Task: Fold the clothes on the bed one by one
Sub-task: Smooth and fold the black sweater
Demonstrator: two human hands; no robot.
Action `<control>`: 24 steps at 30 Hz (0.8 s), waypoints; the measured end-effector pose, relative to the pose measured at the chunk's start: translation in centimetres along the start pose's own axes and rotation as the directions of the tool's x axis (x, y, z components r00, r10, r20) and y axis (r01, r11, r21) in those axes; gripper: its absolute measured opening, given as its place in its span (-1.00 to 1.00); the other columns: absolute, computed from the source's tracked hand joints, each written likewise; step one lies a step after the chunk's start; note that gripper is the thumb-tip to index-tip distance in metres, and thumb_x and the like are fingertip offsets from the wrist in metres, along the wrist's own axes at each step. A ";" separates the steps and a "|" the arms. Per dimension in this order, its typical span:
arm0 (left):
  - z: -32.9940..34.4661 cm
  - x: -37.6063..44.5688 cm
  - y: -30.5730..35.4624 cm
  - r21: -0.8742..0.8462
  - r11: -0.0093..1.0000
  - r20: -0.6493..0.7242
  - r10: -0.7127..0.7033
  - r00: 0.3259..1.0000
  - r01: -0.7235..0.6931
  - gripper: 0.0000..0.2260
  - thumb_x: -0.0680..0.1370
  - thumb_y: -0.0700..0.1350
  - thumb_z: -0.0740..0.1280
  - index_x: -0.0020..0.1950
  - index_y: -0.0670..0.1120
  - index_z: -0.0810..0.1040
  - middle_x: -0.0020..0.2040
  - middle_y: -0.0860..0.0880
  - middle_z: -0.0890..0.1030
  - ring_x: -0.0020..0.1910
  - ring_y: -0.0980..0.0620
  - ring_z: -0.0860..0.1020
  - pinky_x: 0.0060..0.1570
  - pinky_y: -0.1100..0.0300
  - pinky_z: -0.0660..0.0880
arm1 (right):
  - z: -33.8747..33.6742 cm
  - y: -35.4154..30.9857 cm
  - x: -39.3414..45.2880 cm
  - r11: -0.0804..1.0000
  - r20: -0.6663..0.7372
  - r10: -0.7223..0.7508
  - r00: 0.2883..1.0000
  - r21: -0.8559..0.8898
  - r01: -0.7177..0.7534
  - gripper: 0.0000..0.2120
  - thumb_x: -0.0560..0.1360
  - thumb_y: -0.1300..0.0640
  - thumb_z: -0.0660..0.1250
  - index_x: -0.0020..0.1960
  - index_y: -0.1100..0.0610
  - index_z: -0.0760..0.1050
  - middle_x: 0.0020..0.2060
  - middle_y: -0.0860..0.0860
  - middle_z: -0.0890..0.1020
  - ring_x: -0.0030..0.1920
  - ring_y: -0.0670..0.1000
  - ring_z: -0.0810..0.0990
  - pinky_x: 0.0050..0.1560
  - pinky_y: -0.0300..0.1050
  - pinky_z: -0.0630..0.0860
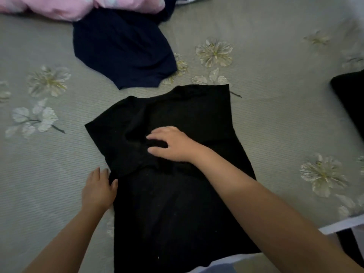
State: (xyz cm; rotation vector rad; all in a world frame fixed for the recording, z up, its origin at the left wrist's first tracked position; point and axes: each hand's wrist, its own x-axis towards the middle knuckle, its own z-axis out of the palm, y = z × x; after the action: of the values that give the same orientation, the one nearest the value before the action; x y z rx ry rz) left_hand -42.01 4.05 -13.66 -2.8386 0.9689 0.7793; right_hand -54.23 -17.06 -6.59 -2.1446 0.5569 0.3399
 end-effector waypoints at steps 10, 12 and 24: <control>1.3 1.5 1.0 -0.256 0.958 -0.186 -0.180 0.966 0.130 -0.55 0.44 -0.05 0.42 0.08 -0.40 0.45 0.12 -0.39 0.46 0.12 -0.34 0.41 0.10 -0.15 0.36 | 4.3 10.0 -3.2 0.884 -0.229 0.377 0.898 -0.199 -0.422 -0.58 0.52 0.10 0.26 0.37 0.13 0.34 0.30 0.07 0.43 0.30 0.05 0.36 0.28 -0.12 0.31; 1.1 3.0 1.4 -0.392 0.898 -0.197 -0.292 0.936 0.197 -0.64 0.47 -0.10 0.39 0.05 -0.39 0.46 0.25 -0.41 0.36 0.26 -0.33 0.32 0.22 -0.12 0.27 | 4.1 11.2 -3.0 0.815 -0.251 0.346 0.904 -0.396 -0.423 -0.50 0.51 0.08 0.26 0.42 0.09 0.25 0.35 0.07 0.35 0.35 0.07 0.30 0.31 -0.06 0.28; -0.1 5.9 1.4 -0.889 0.436 0.015 -0.278 0.960 0.140 -0.93 0.53 -0.09 0.31 -0.09 -0.07 0.52 -0.21 0.03 0.57 -0.16 0.04 0.55 -0.10 0.16 0.45 | -1.0 14.3 -2.3 0.661 -0.366 0.313 0.876 -0.579 -0.478 -0.89 0.40 0.37 0.28 -0.09 0.36 0.51 -0.16 0.29 0.55 -0.13 0.26 0.55 -0.11 0.04 0.42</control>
State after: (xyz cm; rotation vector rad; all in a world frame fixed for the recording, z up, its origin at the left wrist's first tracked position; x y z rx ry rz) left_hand -38.73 -0.46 -16.18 -3.8109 0.1013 1.4060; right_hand -63.40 -24.70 -14.88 -2.7561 1.2111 0.5993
